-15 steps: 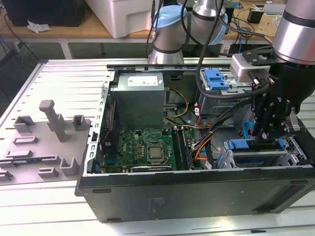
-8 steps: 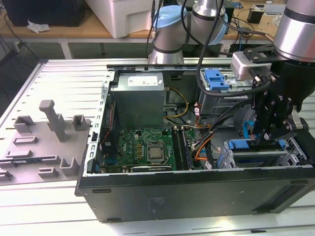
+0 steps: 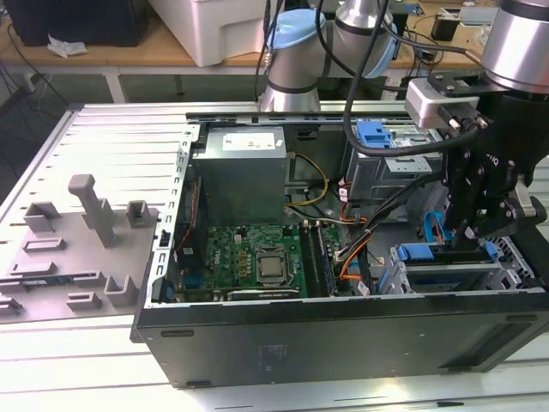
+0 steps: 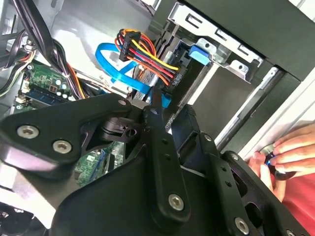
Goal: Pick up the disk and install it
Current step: 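Insert the second disk wire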
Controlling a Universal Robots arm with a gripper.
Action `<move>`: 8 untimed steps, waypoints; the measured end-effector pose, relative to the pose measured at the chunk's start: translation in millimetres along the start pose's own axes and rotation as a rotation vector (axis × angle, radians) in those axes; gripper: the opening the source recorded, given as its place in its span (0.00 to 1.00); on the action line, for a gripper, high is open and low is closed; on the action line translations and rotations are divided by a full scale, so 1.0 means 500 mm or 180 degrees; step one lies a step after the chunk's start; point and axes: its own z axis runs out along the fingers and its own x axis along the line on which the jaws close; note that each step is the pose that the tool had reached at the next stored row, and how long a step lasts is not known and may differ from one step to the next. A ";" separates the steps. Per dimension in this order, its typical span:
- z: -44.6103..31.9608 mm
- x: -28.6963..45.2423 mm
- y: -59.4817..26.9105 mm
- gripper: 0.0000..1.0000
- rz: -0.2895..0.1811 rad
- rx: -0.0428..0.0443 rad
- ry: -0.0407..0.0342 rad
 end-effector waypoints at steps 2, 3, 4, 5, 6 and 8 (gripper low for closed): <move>-0.002 -0.001 0.000 0.36 -0.0001 0.0000 0.0013; -0.003 -0.001 0.000 0.36 -0.0001 0.0000 0.0018; -0.003 -0.001 0.000 0.36 -0.0001 0.0000 0.0018; -0.003 -0.001 0.000 0.36 -0.0001 0.0000 0.0018; -0.003 -0.001 0.000 0.36 -0.0001 0.0000 0.0019; -0.003 -0.002 0.000 0.36 -0.0001 0.0000 0.0019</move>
